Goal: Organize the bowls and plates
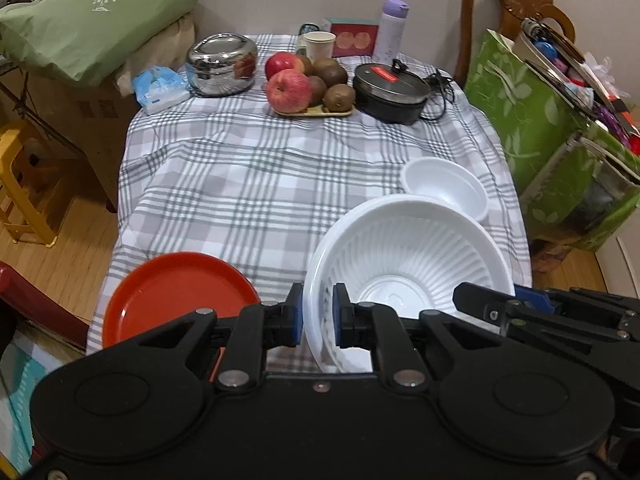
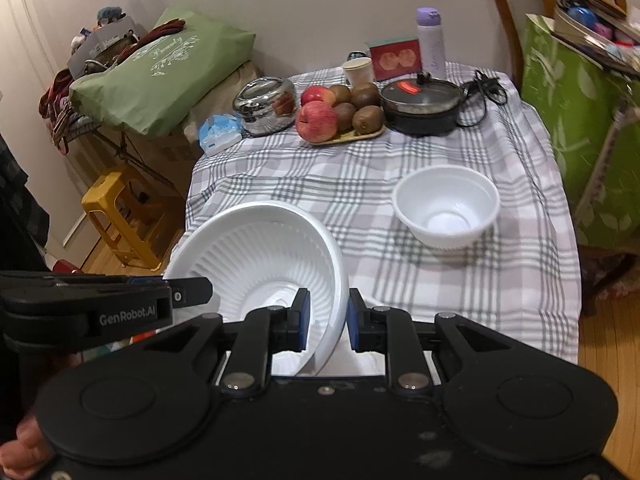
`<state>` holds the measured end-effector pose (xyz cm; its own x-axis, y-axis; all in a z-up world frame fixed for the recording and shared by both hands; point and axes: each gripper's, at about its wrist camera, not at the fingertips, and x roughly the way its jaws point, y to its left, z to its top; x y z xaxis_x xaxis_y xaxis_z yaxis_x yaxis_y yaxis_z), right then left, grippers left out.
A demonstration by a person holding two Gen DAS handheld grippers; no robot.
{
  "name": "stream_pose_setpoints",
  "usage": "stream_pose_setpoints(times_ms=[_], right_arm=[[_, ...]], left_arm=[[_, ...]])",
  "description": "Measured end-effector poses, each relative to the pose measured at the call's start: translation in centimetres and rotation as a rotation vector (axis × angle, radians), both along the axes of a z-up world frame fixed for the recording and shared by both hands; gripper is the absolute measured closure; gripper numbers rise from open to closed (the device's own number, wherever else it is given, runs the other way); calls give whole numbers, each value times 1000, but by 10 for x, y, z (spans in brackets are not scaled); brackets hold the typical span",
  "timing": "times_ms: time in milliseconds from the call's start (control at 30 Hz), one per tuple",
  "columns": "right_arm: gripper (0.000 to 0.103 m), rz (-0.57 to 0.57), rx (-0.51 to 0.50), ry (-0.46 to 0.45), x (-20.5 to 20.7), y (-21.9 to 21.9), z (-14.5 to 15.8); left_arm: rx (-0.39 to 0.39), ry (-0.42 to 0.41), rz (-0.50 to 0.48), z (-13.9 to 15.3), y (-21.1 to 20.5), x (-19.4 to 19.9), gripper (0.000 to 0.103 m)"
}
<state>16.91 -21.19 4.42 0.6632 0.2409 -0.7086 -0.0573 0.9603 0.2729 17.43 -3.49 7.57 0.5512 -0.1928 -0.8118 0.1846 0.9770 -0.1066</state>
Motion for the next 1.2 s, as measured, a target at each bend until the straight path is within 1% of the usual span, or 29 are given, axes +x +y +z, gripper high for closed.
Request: stream_pose_setpoints(times_ms=[233,467,733,900,1000,1100,1200], right_arm=[[80,-30,25,30,-24,-19,-15],[80,-53,45,65,-30,-32,-32],[80,-47,57,93,-19,-34,-43],[77,-28,27,90,-2,-28,-41],[77,-27,22,94,8,-27,-40],[77,-34,45,114,13,-28,-42],[77,-37,47,128,14,-28,-46]], left_arm=[[9,19,-45,-9,-16,-15,85],[14,79,-63,-29,-26,-16,85],[4,128,-47,-42,-24,-8,85],[0,125,-30,-39,-23,7,85],[-5,129,-25,-37,-21,18,85],[-18,149,-23,-38,-18,25,85],[-33,182,-23,-45,-17,27,85]])
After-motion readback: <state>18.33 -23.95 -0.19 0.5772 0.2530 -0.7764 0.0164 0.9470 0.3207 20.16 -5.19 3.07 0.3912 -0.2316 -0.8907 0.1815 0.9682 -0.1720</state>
